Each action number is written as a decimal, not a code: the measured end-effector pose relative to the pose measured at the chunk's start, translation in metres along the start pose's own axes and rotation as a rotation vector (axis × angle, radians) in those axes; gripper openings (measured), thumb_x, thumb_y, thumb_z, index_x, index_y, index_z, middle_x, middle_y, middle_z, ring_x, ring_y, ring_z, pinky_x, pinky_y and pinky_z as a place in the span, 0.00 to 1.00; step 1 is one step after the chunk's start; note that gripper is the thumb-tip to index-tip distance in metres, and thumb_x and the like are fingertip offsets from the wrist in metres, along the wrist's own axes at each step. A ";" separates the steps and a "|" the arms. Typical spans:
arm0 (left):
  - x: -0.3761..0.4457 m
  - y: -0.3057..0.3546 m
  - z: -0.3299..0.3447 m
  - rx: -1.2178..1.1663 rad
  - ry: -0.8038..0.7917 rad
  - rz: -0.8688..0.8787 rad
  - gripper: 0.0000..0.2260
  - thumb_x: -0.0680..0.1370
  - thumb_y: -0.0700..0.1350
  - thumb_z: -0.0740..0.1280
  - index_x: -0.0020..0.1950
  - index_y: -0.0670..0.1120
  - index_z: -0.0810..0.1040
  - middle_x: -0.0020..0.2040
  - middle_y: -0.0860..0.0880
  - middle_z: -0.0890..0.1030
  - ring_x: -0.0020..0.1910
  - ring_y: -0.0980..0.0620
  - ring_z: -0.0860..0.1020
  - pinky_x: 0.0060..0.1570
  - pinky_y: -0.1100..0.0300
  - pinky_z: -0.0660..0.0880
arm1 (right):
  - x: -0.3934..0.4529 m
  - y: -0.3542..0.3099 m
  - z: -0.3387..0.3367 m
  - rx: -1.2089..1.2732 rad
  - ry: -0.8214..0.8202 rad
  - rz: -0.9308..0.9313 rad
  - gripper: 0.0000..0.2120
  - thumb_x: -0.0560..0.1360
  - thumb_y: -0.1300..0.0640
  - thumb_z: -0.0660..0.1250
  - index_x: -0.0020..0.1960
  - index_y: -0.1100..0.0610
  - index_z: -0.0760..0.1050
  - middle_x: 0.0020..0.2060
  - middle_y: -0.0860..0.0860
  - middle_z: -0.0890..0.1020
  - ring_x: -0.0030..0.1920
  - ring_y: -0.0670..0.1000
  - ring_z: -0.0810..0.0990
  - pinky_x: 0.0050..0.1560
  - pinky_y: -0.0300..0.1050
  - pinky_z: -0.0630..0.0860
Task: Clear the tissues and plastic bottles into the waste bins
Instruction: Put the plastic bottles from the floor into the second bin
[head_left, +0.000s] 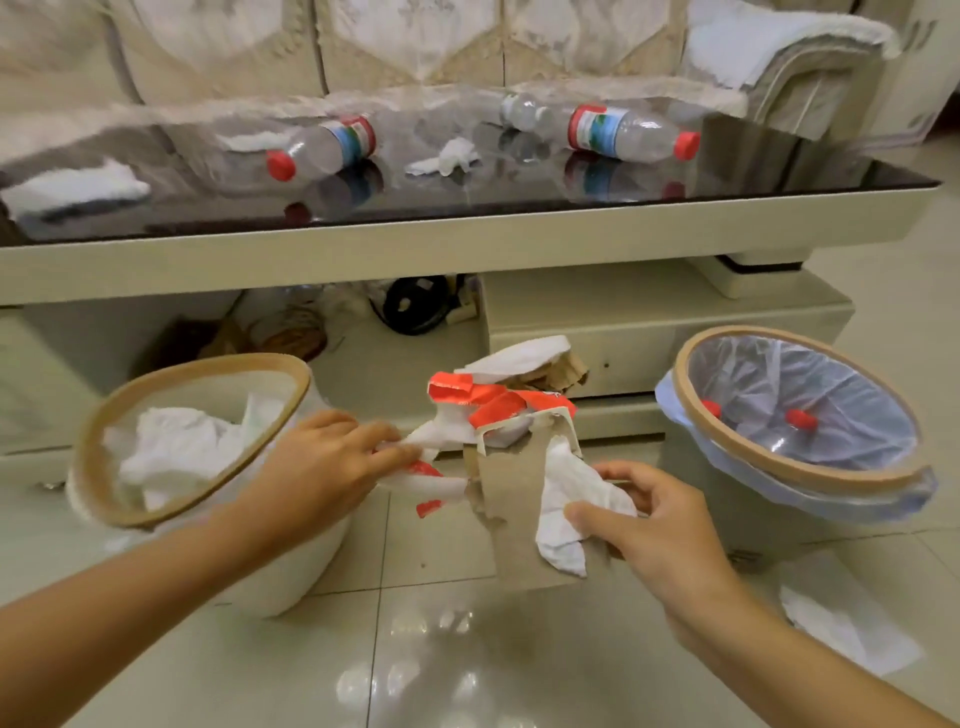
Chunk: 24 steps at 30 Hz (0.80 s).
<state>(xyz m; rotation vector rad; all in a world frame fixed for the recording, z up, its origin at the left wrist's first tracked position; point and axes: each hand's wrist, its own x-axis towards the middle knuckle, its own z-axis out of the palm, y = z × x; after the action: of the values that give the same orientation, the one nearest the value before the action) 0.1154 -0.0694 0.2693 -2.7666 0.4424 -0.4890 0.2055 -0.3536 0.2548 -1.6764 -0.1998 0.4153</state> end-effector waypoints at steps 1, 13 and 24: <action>-0.006 -0.011 -0.008 0.017 0.017 -0.026 0.24 0.59 0.43 0.82 0.53 0.49 0.83 0.47 0.46 0.84 0.37 0.46 0.83 0.41 0.53 0.80 | 0.003 -0.010 0.014 0.010 -0.027 -0.022 0.14 0.65 0.68 0.75 0.46 0.53 0.80 0.38 0.48 0.85 0.37 0.44 0.83 0.32 0.34 0.77; -0.105 -0.153 -0.045 0.216 -0.002 -0.335 0.20 0.57 0.36 0.82 0.47 0.47 0.86 0.41 0.46 0.84 0.24 0.46 0.78 0.27 0.60 0.72 | 0.056 -0.085 0.216 -0.003 -0.213 -0.114 0.13 0.63 0.65 0.74 0.43 0.50 0.79 0.40 0.48 0.84 0.42 0.51 0.83 0.42 0.52 0.82; -0.122 -0.176 0.027 0.046 -0.621 -0.583 0.20 0.76 0.47 0.67 0.67 0.55 0.71 0.63 0.54 0.76 0.61 0.52 0.75 0.60 0.58 0.71 | 0.078 -0.053 0.325 -0.512 -0.197 -0.198 0.18 0.70 0.56 0.70 0.57 0.48 0.71 0.48 0.45 0.74 0.46 0.50 0.74 0.39 0.43 0.68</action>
<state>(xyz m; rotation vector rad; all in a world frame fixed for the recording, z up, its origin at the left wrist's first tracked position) 0.0597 0.1394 0.2697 -2.7713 -0.5162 0.2565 0.1588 -0.0186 0.2622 -2.0905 -0.6573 0.4000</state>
